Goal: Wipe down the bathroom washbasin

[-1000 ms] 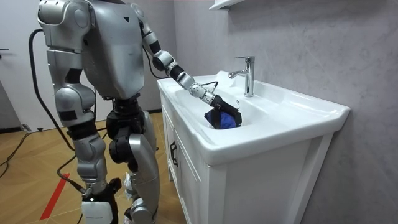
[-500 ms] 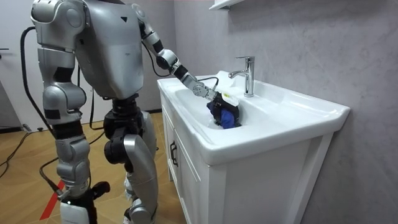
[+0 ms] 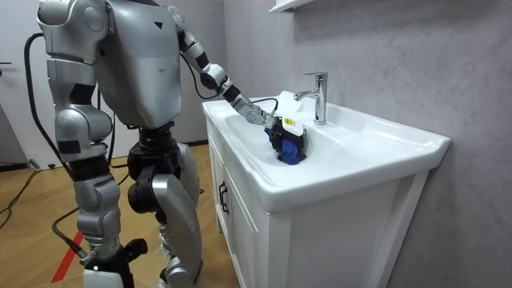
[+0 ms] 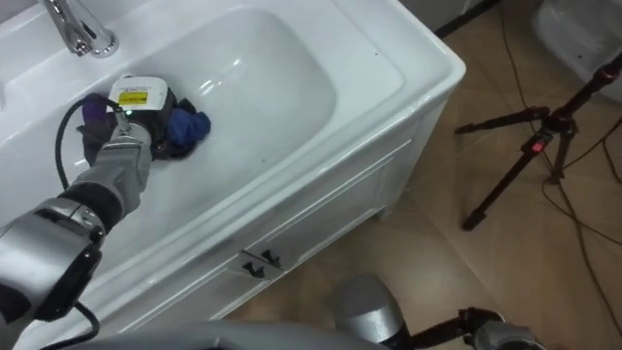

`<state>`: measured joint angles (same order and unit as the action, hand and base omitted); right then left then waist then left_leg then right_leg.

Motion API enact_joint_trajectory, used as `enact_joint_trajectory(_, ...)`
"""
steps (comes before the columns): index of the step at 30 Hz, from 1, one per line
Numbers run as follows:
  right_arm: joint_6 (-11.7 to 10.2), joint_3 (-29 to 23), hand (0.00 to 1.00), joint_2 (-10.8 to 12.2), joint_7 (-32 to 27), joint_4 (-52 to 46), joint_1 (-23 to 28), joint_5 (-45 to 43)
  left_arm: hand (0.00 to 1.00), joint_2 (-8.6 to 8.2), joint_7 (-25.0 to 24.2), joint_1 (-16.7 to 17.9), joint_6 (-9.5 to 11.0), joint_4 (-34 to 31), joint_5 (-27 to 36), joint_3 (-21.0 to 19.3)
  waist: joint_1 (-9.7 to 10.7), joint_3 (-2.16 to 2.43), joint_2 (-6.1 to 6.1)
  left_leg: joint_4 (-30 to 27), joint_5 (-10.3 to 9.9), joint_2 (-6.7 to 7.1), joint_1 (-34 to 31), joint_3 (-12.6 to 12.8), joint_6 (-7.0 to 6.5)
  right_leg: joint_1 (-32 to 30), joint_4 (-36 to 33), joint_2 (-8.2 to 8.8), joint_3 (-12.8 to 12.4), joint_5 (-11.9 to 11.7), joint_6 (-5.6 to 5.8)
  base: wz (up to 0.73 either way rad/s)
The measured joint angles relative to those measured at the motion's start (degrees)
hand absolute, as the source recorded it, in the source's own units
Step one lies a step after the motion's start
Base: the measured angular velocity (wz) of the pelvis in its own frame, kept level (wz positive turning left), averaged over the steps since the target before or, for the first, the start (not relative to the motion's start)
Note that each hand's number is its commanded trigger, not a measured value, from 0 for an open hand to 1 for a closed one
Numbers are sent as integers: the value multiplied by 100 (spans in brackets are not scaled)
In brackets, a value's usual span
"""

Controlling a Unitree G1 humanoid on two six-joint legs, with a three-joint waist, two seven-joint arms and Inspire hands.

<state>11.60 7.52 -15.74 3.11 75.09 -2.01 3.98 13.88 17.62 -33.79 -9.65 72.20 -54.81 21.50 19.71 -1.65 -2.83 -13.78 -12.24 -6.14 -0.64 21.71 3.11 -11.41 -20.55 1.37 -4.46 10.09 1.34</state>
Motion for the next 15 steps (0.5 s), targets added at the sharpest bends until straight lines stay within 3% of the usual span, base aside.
enact_joint_trajectory(3, 54, 3, 0, 0, -76, 123, -2, -8, 100, 12, 106, -5, 0, -2, -27, -143, -66, 34, 36, -83, 1, -46, -116, 0, 2, -79, 67, -33, -2, -76, -17, -2)
enact_joint_trajectory(6, 121, -12, 0, 48, -85, 135, 30, -90, 100, 15, 199, 5, -4, -11, -464, -296, -129, 39, 110, -152, 3, -79, -201, -20, 5, -126, 81, -50, 22, -118, -40, 1)
enact_joint_trajectory(9, 220, -138, 0, 146, -85, 151, 13, -164, 100, 15, 208, 23, -95, -37, -735, -369, -131, 87, 183, -200, 13, -111, -267, -71, 21, -148, 95, -62, 83, -144, -62, 8)
enact_joint_trajectory(14, 248, -222, 0, 214, -231, 109, -42, -153, 100, 44, 197, 121, -189, -32, -739, -304, -151, 115, 247, -202, 25, -119, -251, -136, 38, -99, 101, -70, 120, -153, -77, 4)
enact_joint_trajectory(15, 278, -222, 0, 216, -285, 96, -54, -196, 100, 44, 197, 173, -205, -32, -739, -304, -151, 101, 269, -192, 25, -120, -206, -135, 38, -46, 125, -73, 120, -153, -77, 0)
